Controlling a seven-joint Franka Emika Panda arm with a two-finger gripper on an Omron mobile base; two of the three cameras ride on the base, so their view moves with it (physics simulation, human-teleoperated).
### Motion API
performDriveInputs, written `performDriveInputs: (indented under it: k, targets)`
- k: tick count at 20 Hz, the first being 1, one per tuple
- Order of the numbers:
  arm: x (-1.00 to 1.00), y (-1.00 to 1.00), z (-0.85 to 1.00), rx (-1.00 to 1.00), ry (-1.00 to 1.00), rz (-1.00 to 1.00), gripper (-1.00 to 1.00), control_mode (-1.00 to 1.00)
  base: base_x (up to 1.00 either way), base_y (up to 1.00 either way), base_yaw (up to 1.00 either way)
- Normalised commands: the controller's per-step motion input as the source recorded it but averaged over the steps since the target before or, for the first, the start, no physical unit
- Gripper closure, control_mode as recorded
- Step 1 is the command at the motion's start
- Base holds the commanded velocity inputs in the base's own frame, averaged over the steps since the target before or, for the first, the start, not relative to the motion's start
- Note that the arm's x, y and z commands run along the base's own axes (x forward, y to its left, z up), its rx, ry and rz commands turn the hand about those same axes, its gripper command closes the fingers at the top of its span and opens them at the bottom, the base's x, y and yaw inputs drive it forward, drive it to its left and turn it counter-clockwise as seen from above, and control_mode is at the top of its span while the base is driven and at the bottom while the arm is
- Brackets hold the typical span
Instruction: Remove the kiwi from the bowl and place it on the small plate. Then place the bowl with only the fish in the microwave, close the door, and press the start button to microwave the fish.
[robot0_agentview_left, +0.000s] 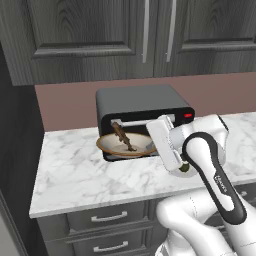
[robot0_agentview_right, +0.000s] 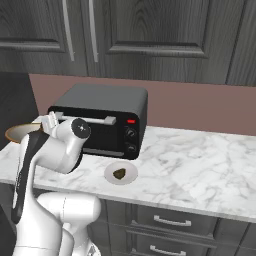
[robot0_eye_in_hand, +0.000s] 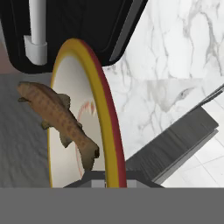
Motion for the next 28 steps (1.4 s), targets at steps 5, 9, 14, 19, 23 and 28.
performDriveInputs:
  k: [5, 9, 14, 19, 23, 28]
  targets:
    - [0.00, -0.61, 0.06, 0.02, 0.11, -0.04, 1.00, -1.00, 0.00, 0.00, 0.00]
    - [-0.23, -0.11, -0.22, 0.00, 0.07, -0.05, 1.00, 1.00, -0.25, 0.00, -0.01]
    - [0.00, 0.00, 0.00, 0.00, 0.00, 0.00, 1.00, 1.00, -1.00, 0.22, -0.04]
    - [0.00, 0.00, 0.00, 0.00, 0.00, 0.00, 1.00, 1.00, -1.00, 0.78, -0.06]
    - [0.00, 0.00, 0.00, 0.00, 0.00, 0.00, 1.00, 1.00, -1.00, 0.84, -0.06]
    - [0.00, 0.00, 0.00, 0.00, 0.00, 0.00, 1.00, 1.00, -0.98, 0.91, -0.08]
